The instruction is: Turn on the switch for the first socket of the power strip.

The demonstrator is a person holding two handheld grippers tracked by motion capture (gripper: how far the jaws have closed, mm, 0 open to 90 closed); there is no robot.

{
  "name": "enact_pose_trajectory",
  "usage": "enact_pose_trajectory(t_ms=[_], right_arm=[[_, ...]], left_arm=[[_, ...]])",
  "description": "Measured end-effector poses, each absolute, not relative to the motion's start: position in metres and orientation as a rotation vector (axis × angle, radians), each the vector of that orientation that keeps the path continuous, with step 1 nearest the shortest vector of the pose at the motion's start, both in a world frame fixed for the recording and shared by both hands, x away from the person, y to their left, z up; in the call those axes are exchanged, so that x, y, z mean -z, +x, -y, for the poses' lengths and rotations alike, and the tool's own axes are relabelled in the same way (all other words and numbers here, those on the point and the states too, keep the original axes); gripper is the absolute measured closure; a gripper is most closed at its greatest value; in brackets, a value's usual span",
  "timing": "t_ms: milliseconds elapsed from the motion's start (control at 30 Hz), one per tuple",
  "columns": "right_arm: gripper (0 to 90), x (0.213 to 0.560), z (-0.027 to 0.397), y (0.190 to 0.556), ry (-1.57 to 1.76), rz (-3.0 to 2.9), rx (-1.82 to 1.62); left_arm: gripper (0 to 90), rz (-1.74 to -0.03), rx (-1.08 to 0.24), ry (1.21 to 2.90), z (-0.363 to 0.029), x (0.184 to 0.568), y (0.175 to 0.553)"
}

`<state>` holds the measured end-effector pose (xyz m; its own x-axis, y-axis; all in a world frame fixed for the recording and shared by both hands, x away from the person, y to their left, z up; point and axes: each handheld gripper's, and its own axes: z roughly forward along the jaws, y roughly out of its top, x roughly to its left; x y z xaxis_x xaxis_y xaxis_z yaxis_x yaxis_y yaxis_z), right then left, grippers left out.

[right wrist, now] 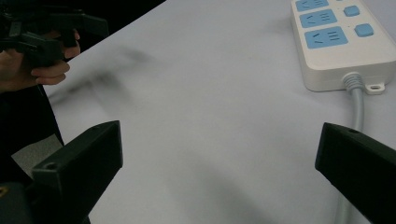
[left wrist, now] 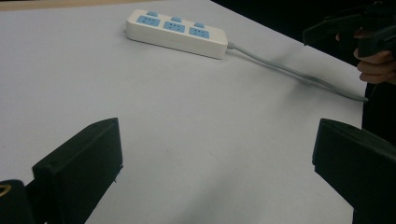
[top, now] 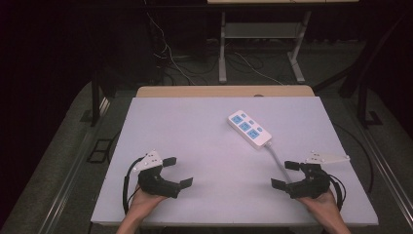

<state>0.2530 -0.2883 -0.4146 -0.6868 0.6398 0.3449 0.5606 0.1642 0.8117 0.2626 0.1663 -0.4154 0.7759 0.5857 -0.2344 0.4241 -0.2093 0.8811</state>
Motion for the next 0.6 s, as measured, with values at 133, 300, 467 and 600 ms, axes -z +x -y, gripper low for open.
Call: enact_pose_trajectory(t_ms=[133, 300, 467, 600], right_arm=[[0.4, 0.4146, 0.2881, 0.2526, 1.21, -2.339, -1.57], [0.4, 0.4146, 0.2879, 0.2525, 1.211, -2.341, -1.569], [0.4, 0.4149, 0.2876, 0.2528, 1.211, -2.346, -1.565], [0.4, 0.4152, 0.2876, 0.2531, 1.213, -2.35, -1.559]], left_arm=[[0.1, -0.777, -0.175, 1.841, -0.1661, 0.4157, 0.2627], [0.1, -0.775, -0.17, 1.843, -0.1658, 0.4162, 0.2628], [0.0, -0.776, -0.164, 1.847, -0.1652, 0.4167, 0.2629], [0.0, -0.775, -0.163, 1.848, -0.1648, 0.4169, 0.2627]])
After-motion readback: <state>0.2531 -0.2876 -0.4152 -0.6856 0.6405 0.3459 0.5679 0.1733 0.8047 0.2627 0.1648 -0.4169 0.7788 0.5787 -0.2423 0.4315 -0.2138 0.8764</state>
